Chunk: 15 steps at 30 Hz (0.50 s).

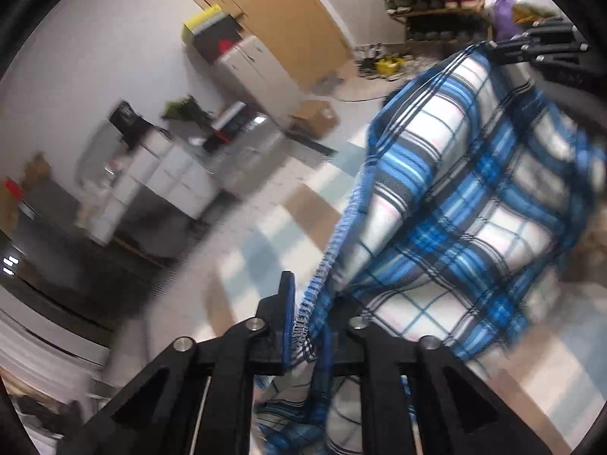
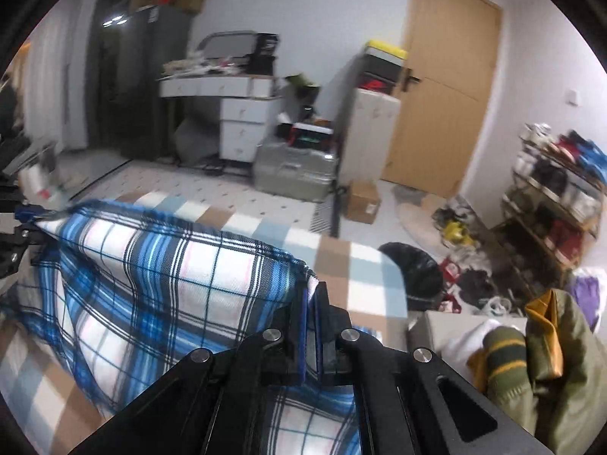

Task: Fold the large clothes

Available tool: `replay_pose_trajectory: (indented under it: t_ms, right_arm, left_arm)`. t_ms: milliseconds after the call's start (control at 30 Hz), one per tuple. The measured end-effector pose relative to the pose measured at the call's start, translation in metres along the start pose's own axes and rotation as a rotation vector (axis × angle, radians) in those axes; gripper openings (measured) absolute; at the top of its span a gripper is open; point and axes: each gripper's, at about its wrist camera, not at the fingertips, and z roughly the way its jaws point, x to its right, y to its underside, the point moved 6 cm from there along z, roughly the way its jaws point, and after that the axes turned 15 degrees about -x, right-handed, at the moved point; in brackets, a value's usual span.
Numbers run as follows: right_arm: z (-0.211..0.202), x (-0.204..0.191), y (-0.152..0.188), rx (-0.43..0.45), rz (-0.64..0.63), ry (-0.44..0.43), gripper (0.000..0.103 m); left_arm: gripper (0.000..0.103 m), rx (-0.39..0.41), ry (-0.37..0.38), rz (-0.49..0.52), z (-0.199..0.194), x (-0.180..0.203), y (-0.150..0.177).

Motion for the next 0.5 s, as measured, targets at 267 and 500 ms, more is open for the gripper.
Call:
replay_pose_trajectory:
  t_ms: [267,500]
  right_arm:
    - [0.127,-0.002,0.027,-0.353,0.05,0.03,0.019]
    - [0.067,-0.005,0.058,-0.2,0.111,-0.069,0.048]
  left_arm:
    - [0.054,-0.214,0.072,-0.138,0.106,-0.023,0.028]
    - [0.066,-0.261,0.137,-0.379,0.068,-0.066,0.108]
